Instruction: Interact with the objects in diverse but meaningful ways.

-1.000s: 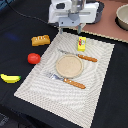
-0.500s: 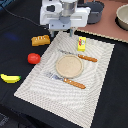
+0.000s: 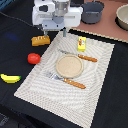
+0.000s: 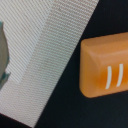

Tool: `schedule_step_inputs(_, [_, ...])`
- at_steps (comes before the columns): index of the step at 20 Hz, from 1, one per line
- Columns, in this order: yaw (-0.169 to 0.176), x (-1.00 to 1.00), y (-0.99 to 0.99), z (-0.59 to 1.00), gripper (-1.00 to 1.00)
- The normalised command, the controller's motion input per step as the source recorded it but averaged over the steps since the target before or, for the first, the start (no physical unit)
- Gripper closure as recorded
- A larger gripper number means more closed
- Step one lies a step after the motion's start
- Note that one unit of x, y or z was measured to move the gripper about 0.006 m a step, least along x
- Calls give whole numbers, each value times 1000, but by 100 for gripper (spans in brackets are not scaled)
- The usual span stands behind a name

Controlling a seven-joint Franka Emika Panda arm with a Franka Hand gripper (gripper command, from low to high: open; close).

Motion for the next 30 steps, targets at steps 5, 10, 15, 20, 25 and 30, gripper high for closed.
schedule_step_inputs(5, [89,-802,-125,-10,-100])
schedule_step_inputs(10, [119,-666,-90,23,-100])
schedule_step_inputs(15, [120,-656,-109,1,-100])
schedule_step_inputs(20, [133,-436,-271,4,-100])
schedule_step_inputs(25, [135,-460,-285,0,-100])
schedule_step_inputs(30, [127,-425,-324,0,-100])
